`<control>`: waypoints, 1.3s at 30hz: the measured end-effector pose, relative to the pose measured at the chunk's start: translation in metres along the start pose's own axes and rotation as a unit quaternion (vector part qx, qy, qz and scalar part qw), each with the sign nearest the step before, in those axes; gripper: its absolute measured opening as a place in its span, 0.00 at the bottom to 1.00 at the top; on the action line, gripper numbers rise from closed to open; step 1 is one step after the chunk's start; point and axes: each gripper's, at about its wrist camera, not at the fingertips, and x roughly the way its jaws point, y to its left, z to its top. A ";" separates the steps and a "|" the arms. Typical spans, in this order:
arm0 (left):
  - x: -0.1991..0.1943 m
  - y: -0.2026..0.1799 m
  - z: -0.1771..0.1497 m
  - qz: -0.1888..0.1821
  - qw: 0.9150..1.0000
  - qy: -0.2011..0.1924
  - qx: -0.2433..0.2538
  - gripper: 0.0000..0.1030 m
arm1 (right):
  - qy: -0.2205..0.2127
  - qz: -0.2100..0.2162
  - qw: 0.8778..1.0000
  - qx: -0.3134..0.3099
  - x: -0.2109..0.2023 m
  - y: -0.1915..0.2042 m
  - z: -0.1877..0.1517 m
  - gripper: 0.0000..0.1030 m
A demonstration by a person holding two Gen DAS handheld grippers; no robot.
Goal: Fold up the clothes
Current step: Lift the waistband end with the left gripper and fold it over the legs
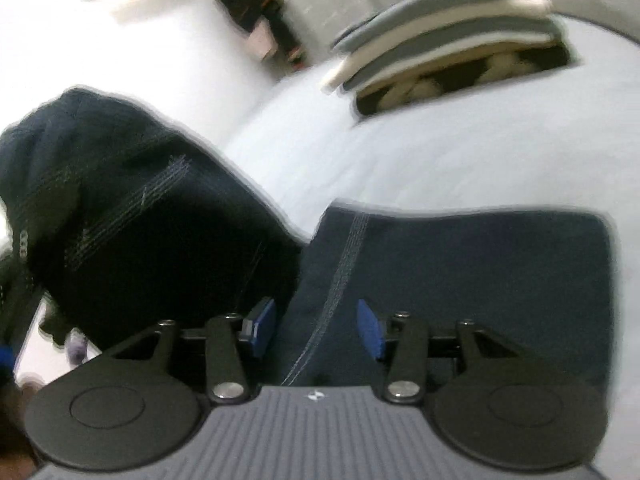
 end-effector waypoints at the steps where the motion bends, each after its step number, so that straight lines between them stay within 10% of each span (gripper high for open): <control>1: 0.001 -0.004 -0.002 -0.012 1.000 0.004 0.006 0.19 | -0.015 -0.004 1.000 0.012 -0.007 -0.006 0.004 0.49; 12: 0.003 -0.041 -0.027 -0.104 0.988 0.073 0.085 0.21 | -0.111 -0.058 0.986 0.109 -0.066 -0.066 0.025 0.51; 23: 0.011 -0.074 -0.062 -0.183 0.952 0.191 0.154 0.40 | -0.109 -0.107 0.981 0.122 -0.078 -0.091 0.026 0.51; 31: 0.014 -0.072 -0.046 -0.276 0.934 0.207 0.093 0.60 | -0.114 -0.109 0.979 0.129 -0.088 -0.101 0.026 0.51; 39: 0.043 -0.035 -0.031 -0.224 0.954 0.193 0.050 0.66 | -0.072 -0.028 0.988 0.133 -0.097 -0.103 0.021 0.51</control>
